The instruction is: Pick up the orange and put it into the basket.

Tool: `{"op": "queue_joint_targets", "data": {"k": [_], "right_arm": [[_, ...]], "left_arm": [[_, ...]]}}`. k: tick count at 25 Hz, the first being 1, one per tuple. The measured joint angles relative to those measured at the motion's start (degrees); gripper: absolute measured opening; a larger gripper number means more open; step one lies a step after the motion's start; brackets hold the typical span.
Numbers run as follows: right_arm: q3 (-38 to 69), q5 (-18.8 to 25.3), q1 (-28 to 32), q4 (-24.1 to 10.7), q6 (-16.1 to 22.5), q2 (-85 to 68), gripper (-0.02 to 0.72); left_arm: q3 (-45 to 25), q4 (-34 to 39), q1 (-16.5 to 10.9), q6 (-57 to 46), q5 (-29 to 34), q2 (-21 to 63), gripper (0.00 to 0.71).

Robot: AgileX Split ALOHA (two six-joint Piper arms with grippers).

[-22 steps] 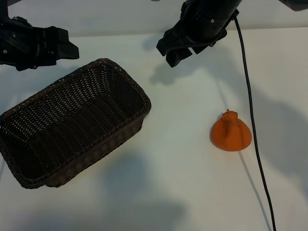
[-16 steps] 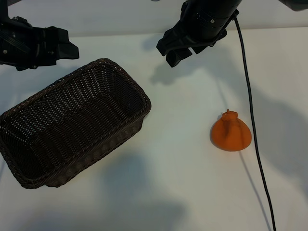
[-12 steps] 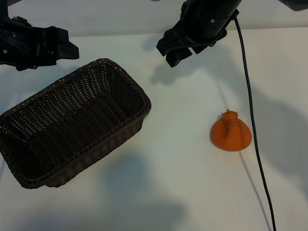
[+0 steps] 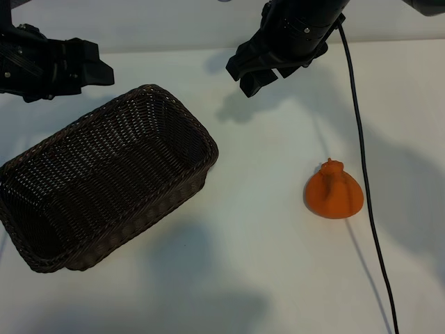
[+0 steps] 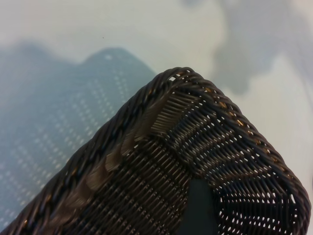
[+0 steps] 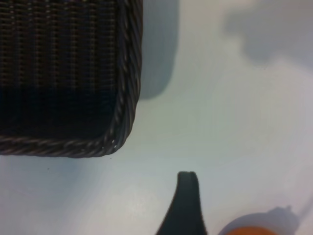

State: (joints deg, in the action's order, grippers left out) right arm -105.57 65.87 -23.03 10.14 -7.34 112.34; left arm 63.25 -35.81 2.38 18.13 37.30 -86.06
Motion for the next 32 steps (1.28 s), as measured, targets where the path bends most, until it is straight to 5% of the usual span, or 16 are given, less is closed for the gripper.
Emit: {"op": "queue_joint_targets", "data": {"k": [26,32], "right_arm": [[0.0,0.0,0.0,0.0,0.0,0.0,0.595],[0.0,0.33,0.0,0.0,0.0,0.0,0.595]], "left_arm": [[0.0,0.06,0.0,-1.07,0.97,0.0,0.589],[-0.52,10.14,0.0,-10.75,5.12,3.36,0.589]]}}
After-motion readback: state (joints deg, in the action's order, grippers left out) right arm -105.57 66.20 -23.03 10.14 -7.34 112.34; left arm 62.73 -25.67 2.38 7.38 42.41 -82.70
